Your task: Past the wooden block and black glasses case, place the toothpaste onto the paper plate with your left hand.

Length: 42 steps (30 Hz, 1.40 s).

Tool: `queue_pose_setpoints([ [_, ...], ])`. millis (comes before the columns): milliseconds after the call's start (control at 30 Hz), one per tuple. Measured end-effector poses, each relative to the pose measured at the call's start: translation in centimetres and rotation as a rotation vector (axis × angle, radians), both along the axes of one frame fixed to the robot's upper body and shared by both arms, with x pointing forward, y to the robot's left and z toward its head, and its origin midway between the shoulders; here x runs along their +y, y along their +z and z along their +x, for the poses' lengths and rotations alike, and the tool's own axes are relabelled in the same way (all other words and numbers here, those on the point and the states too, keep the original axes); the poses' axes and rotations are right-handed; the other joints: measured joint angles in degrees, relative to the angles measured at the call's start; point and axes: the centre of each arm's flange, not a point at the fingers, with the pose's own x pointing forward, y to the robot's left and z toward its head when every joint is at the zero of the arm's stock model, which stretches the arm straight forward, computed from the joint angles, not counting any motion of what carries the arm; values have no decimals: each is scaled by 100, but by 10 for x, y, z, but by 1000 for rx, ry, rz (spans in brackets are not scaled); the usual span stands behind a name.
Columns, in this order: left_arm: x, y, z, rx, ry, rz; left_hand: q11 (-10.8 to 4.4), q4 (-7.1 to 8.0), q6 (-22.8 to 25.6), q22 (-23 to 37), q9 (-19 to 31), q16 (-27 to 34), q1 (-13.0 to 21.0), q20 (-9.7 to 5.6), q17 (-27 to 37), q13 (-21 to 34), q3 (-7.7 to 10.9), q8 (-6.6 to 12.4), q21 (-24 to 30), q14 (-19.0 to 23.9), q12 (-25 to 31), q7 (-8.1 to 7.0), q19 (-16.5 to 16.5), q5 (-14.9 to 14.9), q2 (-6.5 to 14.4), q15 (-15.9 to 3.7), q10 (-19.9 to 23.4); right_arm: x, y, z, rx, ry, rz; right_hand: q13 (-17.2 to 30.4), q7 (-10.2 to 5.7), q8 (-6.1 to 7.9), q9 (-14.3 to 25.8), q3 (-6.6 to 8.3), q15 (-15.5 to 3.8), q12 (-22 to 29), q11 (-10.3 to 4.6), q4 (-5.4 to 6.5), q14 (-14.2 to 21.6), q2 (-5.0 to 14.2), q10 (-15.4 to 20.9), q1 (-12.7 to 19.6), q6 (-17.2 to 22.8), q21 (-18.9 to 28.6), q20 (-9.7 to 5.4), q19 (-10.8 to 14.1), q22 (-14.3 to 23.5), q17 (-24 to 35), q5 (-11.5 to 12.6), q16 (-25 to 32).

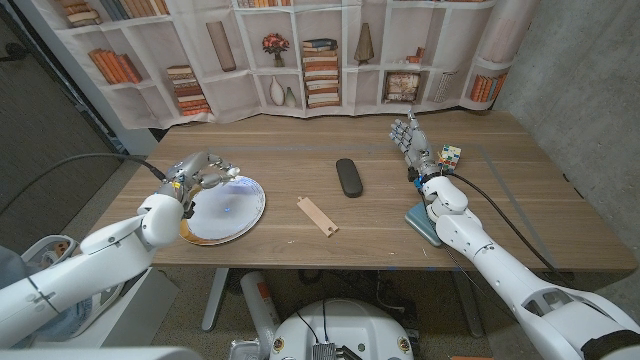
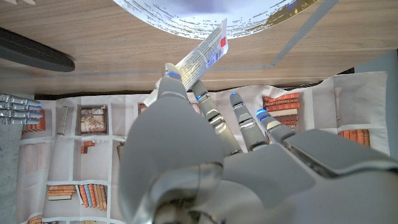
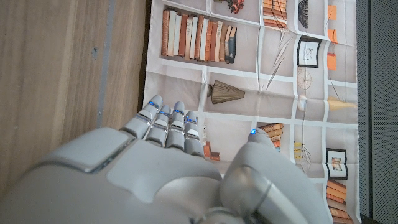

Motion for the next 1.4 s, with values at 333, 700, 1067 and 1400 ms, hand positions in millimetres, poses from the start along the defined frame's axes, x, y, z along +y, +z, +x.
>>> queue_pose_setpoints([
  [333,1,-5,-5,40,34,23,0,0,0,0,-2,0,22,0,0,0,0,0,0,-12,0,0,0,0,22,-13,0,2,-2,1,0,7,6,0,0,0,0,0,0,0,0,0,0,0,0,0,0,0,0,0,0,0,0,0],
  [700,-3,-10,0,83,88,78,22,-25,-33,0,-15,-33,45,25,0,-1,-24,-44,0,-51,-23,28,-25,0,45,10,-21,5,-4,6,8,16,7,0,0,0,0,0,-1,0,0,0,-1,29,0,-30,0,-21,0,0,-1,0,0,0],
  [1067,-11,-14,8,132,116,130,-2,-25,-127,0,-15,-47,45,43,0,-15,-24,-112,0,-113,-23,15,-43,0,45,1,-107,4,-6,8,12,11,7,0,0,0,0,-24,-1,0,0,-24,-1,29,0,-30,0,-20,0,0,-1,0,0,0],
  [1400,-12,-16,12,161,126,147,21,-1,-510,0,-12,-46,45,117,0,-15,-83,-322,0,-252,-67,14,-117,-40,46,-6,-468,4,-7,8,13,10,7,0,0,0,0,-24,-1,0,31,-24,-1,29,31,-30,0,-19,0,0,-1,0,0,0],
])
